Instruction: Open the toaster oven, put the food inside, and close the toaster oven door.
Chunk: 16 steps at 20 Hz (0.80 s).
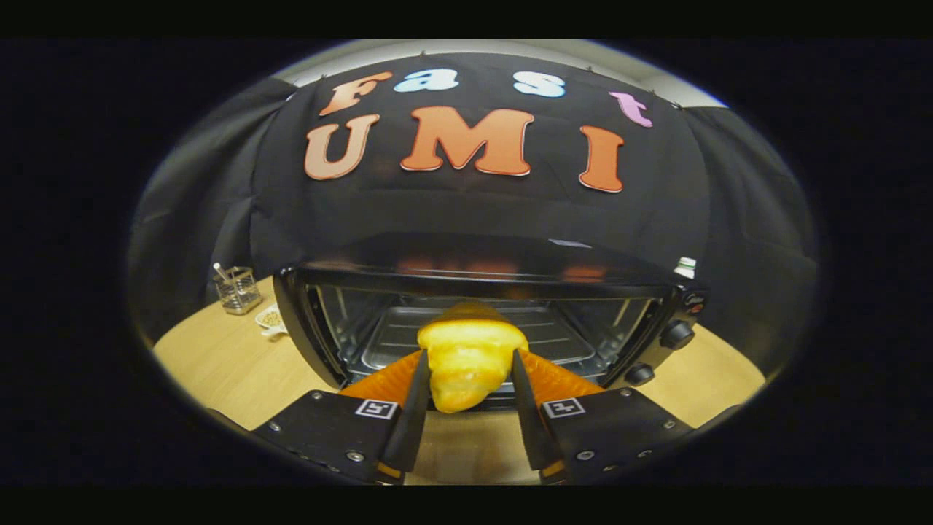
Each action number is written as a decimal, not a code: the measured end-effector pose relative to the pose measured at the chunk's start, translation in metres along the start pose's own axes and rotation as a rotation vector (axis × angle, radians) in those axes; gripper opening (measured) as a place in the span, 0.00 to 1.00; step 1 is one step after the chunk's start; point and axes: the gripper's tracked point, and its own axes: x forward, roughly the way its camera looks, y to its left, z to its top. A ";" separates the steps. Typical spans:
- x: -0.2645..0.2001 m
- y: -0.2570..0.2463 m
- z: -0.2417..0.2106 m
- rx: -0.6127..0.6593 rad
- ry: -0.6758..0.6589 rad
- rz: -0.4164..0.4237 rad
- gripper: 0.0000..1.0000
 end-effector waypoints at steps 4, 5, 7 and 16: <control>0.012 0.014 0.000 0.167 0.031 0.067 0.57; 0.016 0.015 -0.001 0.220 0.045 0.079 0.58; 0.020 0.019 -0.003 0.319 0.066 0.105 0.58; 0.064 0.015 -0.006 0.513 0.068 0.089 0.63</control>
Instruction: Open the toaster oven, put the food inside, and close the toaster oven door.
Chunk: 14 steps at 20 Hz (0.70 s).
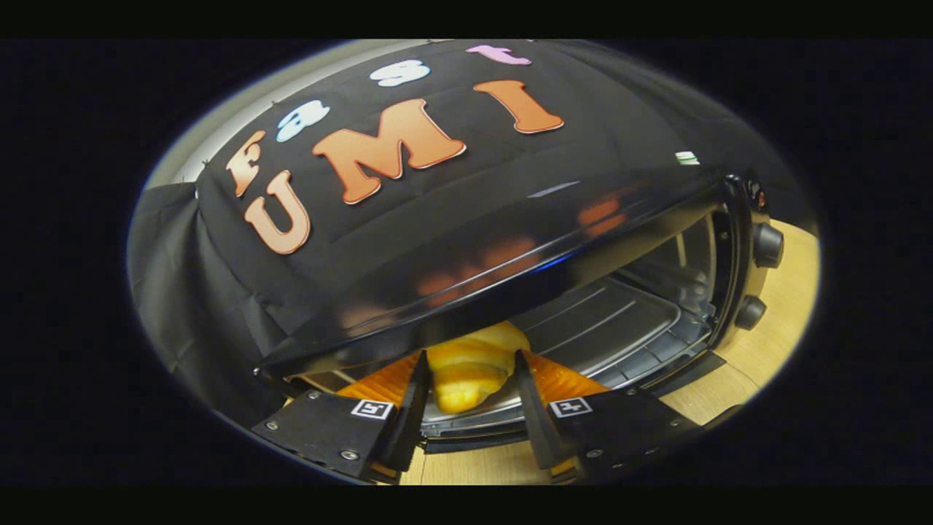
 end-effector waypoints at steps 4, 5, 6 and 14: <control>-0.011 -0.003 0.009 -0.059 -0.031 -0.034 0.79; -0.019 -0.002 0.009 -0.078 -0.026 -0.033 0.85; -0.029 0.001 0.007 -0.092 -0.017 -0.024 0.92; -0.138 -0.011 -0.004 -0.210 -0.043 0.023 0.99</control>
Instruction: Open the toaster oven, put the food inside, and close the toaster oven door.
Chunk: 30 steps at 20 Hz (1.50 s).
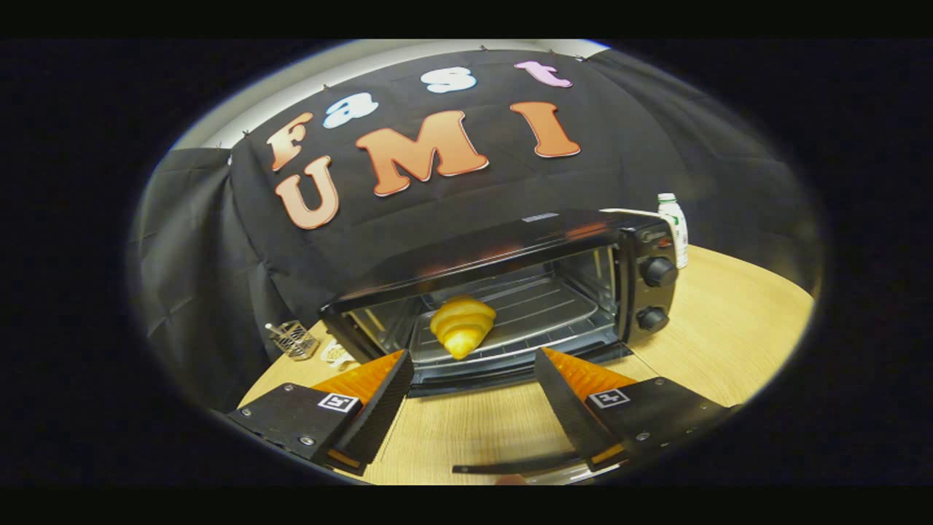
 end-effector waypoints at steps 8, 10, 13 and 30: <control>-0.069 -0.047 -0.047 -0.217 0.044 -0.099 0.99; -0.076 -0.052 -0.062 -0.281 0.066 -0.116 0.99; -0.084 -0.062 -0.086 -0.337 0.120 -0.136 0.99; -0.073 -0.054 -0.109 -0.283 0.220 -0.119 1.00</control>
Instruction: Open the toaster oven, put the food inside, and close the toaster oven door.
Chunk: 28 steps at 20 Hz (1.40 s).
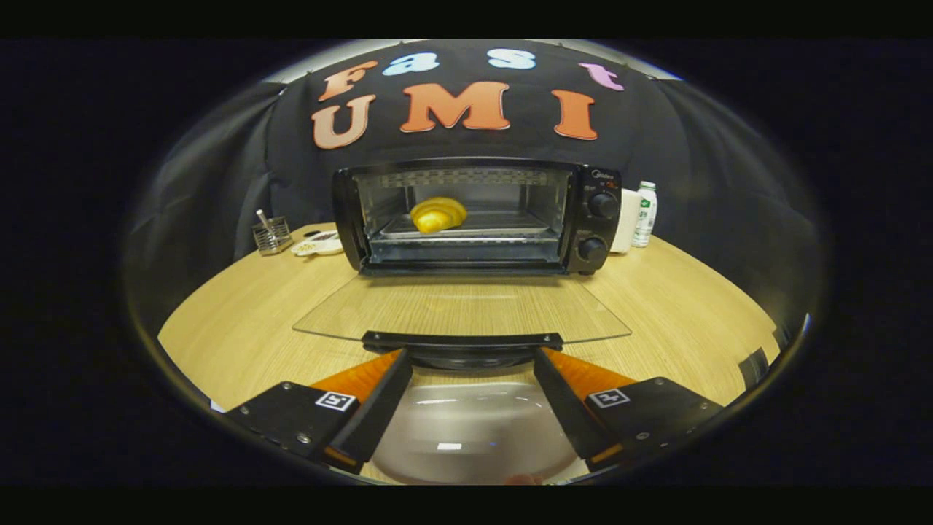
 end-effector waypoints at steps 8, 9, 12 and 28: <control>-0.011 0.000 0.029 0.006 -0.045 -0.002 1.00; -0.013 0.001 0.037 0.005 -0.057 -0.002 1.00; -0.015 0.002 0.058 -0.008 -0.093 -0.004 0.99; 0.024 0.011 0.158 -0.012 -0.228 -0.029 1.00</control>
